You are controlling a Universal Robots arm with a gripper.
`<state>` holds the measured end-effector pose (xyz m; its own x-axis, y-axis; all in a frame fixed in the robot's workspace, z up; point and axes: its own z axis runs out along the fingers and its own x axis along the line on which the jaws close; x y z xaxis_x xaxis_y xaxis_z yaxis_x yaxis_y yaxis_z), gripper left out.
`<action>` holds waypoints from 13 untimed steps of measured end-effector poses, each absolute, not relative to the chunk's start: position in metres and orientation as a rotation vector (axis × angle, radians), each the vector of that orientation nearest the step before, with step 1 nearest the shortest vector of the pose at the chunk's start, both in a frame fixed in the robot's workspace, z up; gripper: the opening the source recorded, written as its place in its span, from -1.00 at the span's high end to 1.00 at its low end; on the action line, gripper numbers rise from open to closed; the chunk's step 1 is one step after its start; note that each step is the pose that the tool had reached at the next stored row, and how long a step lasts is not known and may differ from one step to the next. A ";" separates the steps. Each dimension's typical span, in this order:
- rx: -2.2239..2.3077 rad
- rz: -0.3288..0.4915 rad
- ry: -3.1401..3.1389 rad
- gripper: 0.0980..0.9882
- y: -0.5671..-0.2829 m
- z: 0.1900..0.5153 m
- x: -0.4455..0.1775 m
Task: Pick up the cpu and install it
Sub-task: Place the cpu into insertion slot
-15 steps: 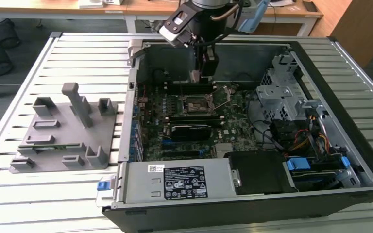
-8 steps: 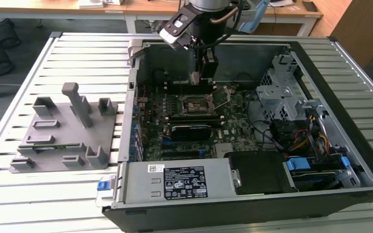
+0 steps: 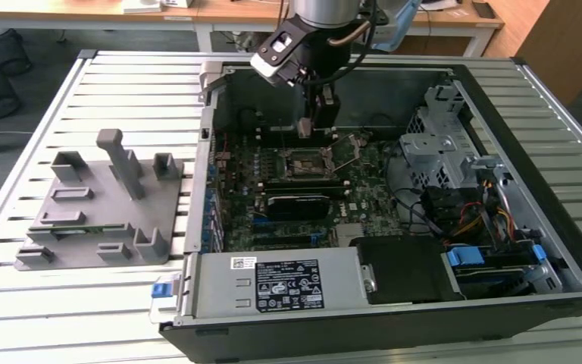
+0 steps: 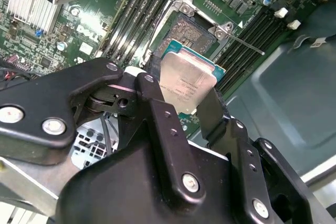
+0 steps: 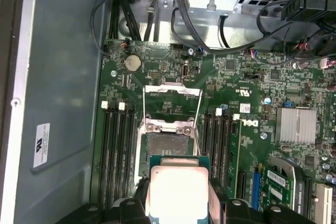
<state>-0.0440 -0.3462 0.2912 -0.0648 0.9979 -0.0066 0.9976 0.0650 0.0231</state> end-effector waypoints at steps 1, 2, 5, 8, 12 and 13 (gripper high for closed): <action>2.133 0.019 2.278 0.04 -0.346 0.290 -0.044; 2.133 0.019 2.278 0.04 -0.346 0.288 -0.043; 2.133 0.018 2.278 0.04 -0.345 0.286 -0.042; 2.133 0.018 2.277 0.04 -0.344 0.283 -0.042; 2.135 0.016 2.274 0.04 -0.341 0.280 -0.042; 2.136 0.017 2.272 0.04 -0.341 0.279 -0.042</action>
<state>-0.0421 -0.3412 0.2795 -0.0617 0.9981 -0.0093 0.9978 0.0619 0.0233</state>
